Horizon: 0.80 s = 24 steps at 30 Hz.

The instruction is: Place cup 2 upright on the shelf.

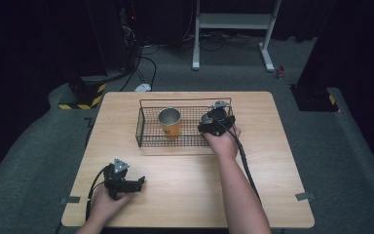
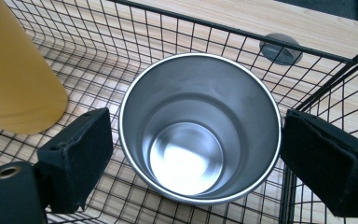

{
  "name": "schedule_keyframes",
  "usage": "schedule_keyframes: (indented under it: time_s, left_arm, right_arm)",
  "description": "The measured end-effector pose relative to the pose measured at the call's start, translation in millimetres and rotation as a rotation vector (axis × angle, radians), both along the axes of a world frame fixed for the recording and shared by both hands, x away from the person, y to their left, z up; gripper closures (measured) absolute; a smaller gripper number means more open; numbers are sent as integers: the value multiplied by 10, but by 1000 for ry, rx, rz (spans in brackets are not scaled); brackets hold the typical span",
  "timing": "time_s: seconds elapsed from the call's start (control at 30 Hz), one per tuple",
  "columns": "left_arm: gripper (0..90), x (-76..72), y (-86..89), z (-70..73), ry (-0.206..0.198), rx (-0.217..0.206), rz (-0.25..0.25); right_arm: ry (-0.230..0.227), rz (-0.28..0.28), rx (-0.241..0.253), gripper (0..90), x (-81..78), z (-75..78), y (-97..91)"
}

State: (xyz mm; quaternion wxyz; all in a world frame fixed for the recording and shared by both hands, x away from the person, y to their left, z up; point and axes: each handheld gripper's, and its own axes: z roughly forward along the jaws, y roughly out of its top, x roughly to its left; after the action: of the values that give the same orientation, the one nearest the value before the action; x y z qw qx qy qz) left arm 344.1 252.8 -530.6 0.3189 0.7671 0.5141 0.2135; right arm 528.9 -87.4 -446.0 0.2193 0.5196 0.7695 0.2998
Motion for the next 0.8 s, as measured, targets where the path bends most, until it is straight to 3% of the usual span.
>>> schedule_keyframes:
  time_s: [0.23,0.8]
  left_arm:
    - [2,0,0,0,0,0,0]
    - [2,0,0,0,0,0,0]
  right_arm:
    - [-49,6,4,99,-67,68,-52]
    - [-64,2,46,99,-196,45,-206]
